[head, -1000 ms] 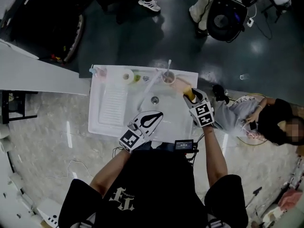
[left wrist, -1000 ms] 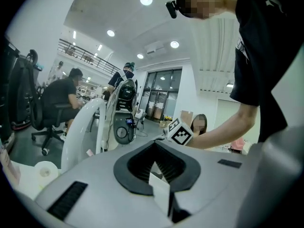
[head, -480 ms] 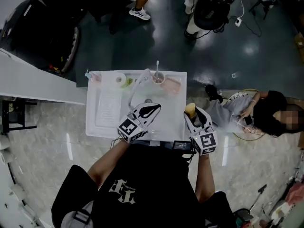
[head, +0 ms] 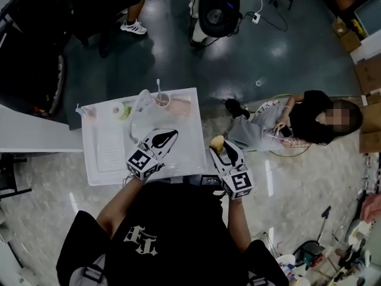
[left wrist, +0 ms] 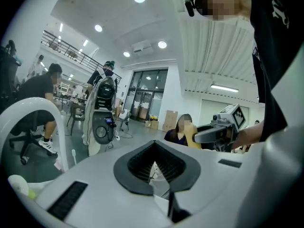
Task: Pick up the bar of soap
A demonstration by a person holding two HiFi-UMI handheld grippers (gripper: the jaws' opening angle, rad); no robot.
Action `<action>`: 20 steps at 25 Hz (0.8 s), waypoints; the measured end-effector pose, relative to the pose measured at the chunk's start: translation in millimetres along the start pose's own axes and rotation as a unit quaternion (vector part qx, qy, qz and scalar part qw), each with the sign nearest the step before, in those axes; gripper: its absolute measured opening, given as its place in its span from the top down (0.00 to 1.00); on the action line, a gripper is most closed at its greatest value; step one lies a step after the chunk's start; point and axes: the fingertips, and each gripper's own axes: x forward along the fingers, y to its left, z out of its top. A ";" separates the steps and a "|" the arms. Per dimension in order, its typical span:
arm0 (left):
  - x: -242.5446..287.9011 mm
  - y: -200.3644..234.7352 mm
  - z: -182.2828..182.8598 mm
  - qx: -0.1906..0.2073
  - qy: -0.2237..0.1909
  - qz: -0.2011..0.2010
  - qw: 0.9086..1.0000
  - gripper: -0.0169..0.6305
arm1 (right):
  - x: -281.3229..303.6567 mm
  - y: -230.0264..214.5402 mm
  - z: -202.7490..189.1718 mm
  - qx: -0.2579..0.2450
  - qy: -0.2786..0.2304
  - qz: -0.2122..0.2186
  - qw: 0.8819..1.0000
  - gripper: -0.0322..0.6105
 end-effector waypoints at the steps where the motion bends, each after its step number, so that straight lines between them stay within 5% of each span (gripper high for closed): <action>1: 3.4 -3.4 2.4 0.003 -0.003 -0.005 1.000 0.96 | -3.0 -0.8 0.3 0.000 -0.001 -0.003 1.000 0.66; 20: 0.0 -23.1 11.9 0.011 -0.014 -0.014 1.000 0.96 | -17.7 1.0 3.4 -0.008 -0.002 -0.009 1.000 0.66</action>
